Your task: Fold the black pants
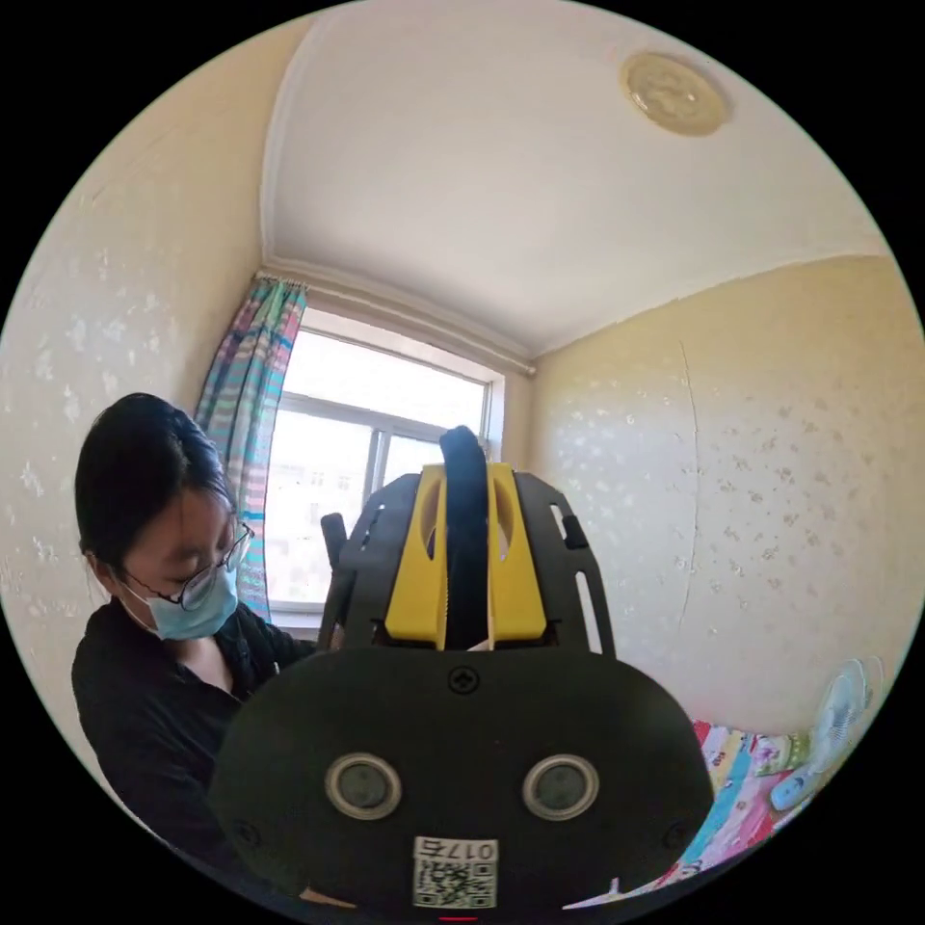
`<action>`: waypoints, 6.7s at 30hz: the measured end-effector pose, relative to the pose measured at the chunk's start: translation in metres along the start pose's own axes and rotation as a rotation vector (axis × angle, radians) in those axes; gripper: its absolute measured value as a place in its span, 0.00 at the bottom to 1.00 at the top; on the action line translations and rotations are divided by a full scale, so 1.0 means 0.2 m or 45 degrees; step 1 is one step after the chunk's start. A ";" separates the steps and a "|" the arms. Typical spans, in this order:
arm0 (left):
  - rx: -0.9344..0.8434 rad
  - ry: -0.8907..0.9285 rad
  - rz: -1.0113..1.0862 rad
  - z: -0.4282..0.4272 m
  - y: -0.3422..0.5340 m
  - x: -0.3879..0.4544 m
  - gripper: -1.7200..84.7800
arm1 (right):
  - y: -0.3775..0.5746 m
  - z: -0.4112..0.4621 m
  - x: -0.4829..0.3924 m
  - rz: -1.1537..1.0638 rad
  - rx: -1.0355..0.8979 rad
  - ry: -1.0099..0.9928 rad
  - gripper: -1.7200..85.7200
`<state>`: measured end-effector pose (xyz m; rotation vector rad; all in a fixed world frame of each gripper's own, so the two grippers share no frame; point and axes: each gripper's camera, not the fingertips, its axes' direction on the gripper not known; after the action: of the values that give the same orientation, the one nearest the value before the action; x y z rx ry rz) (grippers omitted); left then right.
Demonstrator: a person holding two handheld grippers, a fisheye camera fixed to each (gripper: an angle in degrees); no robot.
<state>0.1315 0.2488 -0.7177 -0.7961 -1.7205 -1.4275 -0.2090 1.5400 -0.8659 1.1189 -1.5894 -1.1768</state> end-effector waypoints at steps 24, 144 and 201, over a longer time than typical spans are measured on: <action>-0.476 -0.739 -0.431 1.98 1.71 -1.47 0.11 | 0.89 0.86 3.58 0.580 -0.164 0.522 0.10; -1.126 0.189 -2.309 2.51 4.75 1.38 0.05 | 1.54 -1.36 3.12 1.429 -1.200 0.779 0.05; -1.807 -0.098 -0.899 2.76 3.56 2.18 0.01 | 1.56 -1.17 2.82 1.573 -1.524 0.262 0.13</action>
<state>0.4106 0.9234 -0.0319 -0.9067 -0.7840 -3.1957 -0.1774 0.9957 -0.4501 -0.4993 -0.7838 -0.7857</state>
